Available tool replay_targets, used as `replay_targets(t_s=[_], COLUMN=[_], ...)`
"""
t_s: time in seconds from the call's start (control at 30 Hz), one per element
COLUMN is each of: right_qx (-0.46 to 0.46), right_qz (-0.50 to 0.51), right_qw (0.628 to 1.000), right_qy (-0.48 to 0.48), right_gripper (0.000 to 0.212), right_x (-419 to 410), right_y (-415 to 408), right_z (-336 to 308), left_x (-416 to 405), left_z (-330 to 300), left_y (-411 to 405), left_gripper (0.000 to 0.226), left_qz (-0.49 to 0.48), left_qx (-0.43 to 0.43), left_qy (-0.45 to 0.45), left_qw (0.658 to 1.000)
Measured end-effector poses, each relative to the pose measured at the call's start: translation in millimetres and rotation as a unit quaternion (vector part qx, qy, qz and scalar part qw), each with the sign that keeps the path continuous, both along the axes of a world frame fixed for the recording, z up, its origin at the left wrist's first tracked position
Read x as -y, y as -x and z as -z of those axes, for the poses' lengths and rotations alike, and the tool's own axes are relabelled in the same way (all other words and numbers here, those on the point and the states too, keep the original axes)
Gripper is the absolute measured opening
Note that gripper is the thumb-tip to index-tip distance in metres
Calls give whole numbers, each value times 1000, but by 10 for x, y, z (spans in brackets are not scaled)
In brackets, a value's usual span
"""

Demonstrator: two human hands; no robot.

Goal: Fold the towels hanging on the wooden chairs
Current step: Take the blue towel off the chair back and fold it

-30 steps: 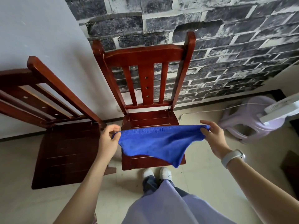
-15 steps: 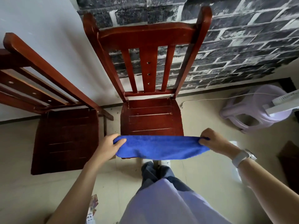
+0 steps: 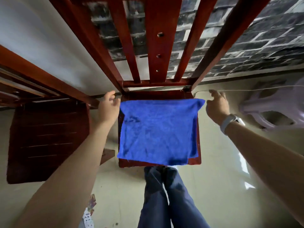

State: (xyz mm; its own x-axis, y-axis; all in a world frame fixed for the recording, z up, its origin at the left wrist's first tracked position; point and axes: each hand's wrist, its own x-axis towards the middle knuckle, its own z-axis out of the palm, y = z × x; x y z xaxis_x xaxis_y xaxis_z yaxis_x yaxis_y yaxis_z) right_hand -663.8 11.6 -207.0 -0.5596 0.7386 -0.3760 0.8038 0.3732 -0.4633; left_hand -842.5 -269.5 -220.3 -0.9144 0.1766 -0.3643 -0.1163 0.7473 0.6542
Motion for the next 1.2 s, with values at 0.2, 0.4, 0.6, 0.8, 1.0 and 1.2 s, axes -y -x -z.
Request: replay_targets(t_s=[0.2,0.4,0.6,0.8,1.0,1.2], right_qx=[69,229,223,250,166,-227], right_qz=[15,61,130,203,242,311], right_qw=[992,949,946,923,910,898], right_qy=[101,207,195,210,292,215], right_gripper=[34,18,38,14,21,17], right_x=[494,1068,1346,1452,1325,564], right_y=[-422,-1236,-1543,-1561,-1360,-641], right_z=[714,1399,1698,1755,1505,636], left_x=[269,793,995,948,849,355], left_z=[750,1400,1614,1548,1314,598], left_y=[-609,-1143,-1285,-1358,-1203,-553], left_gripper=[39,39,19,23,25,9], left_qz=[-46,-17,-40,-72,-118,-182], left_qx=[142,141,96,90,166,143], left_qy=[36,177,216,227,159,-160], left_qw=[988,974,971,967,966,959])
